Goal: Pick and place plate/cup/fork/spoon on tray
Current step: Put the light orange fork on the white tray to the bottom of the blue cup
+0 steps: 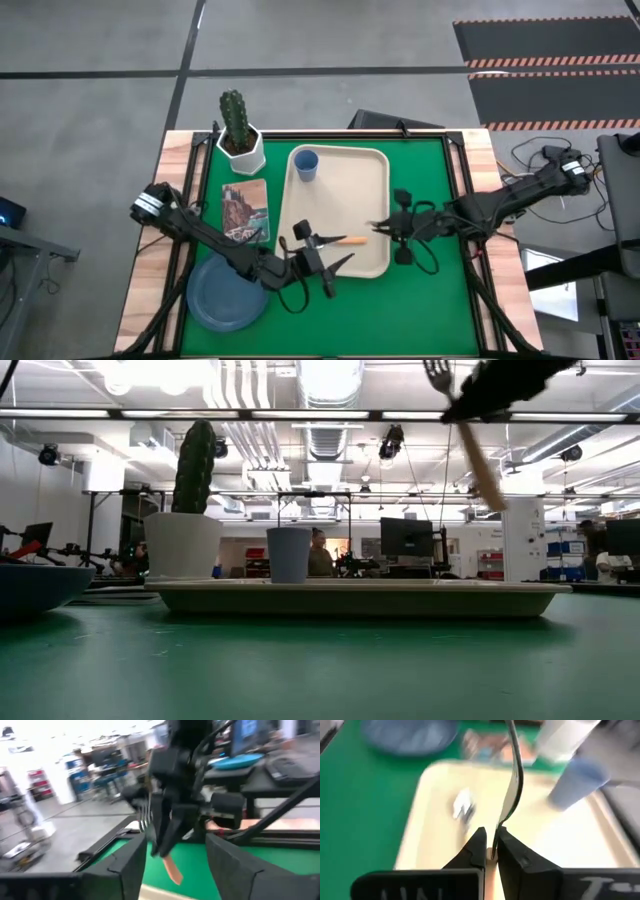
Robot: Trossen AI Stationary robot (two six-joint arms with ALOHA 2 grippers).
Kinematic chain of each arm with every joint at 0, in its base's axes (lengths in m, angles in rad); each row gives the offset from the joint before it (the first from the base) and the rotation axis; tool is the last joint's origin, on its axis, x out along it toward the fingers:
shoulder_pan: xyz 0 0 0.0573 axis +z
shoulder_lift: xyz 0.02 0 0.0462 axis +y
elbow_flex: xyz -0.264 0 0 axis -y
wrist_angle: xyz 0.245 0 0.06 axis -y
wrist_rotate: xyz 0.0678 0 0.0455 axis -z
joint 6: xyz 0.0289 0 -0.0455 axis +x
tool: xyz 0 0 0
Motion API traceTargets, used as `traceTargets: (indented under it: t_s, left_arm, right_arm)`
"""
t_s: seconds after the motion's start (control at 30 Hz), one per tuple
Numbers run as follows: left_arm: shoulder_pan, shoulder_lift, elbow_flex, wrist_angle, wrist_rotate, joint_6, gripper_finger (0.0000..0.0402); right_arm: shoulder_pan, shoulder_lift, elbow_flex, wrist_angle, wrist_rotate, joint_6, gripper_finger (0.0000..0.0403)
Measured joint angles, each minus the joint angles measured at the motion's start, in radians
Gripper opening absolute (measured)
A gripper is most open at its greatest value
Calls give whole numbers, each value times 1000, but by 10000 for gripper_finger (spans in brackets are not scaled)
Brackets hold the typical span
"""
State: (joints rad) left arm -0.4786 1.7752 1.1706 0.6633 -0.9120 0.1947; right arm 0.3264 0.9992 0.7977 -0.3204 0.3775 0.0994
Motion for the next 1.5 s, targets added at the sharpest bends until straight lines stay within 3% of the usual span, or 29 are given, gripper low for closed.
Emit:
traceTargets:
  t_s: [0.13, 0.27, 0.57, 1.07, 1.23, 1.5]
  left_arm:
    - [36, -13, 0, 15, 152, 2, 213]
    - [93, -6, 0, 13, 308, -5, 227]
    - [179, 29, -1, 42, 465, -32, 228]
    - [189, 85, -5, 34, 477, -85, 224]
    - [189, 85, -6, 35, 475, -85, 174]
    - [187, 85, -6, 36, 432, -87, 18]
  right_arm:
    - [0, 10, 32, -81, -100, 58, 13]
    - [0, 48, 38, -87, -124, 53, 13]
    - [0, 138, 58, -87, -124, 46, 13]
    - [0, 168, 106, -96, -124, 11, 13]
    - [0, 168, 109, -95, -125, 9, 13]
    - [1, 169, 105, -94, -131, 9, 29]
